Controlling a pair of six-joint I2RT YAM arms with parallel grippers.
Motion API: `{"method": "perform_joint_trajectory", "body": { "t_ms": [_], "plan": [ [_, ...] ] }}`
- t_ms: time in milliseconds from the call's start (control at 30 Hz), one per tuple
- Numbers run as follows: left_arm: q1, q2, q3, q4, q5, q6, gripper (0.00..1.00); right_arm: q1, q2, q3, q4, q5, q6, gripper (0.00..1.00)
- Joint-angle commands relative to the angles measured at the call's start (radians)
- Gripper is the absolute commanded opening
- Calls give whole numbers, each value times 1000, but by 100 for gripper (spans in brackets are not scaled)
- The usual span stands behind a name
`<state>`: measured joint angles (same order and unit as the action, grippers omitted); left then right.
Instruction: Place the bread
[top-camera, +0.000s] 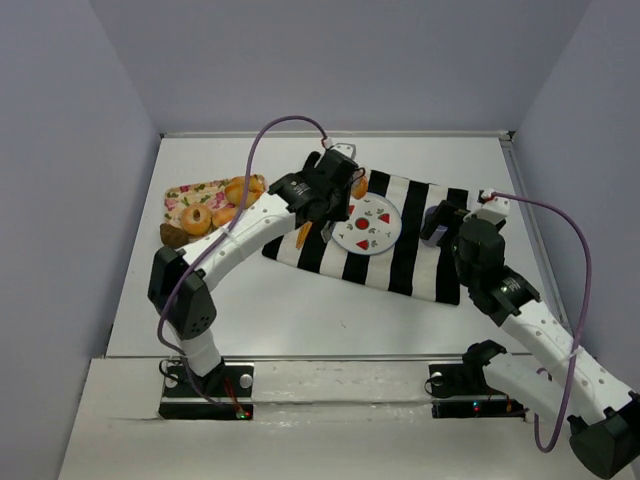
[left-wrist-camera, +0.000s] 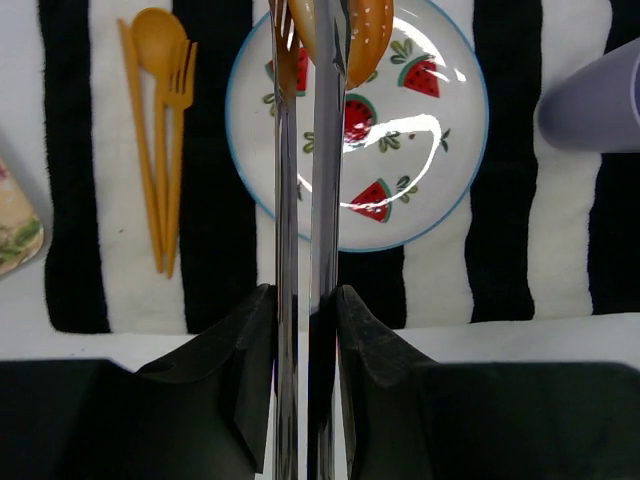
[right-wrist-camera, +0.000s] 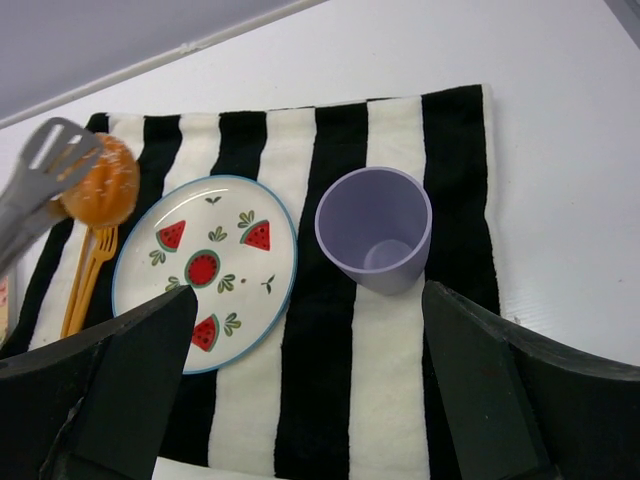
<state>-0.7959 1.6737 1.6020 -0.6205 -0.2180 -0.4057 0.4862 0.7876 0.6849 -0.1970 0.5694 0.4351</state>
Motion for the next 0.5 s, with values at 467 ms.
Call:
{"method": "perform_joint_trajectory", "body": {
  "t_ms": [467],
  "plan": [
    [-69,188,154,18,163,107,51,9,-42,-4,53,38,-10,100]
  ]
}}
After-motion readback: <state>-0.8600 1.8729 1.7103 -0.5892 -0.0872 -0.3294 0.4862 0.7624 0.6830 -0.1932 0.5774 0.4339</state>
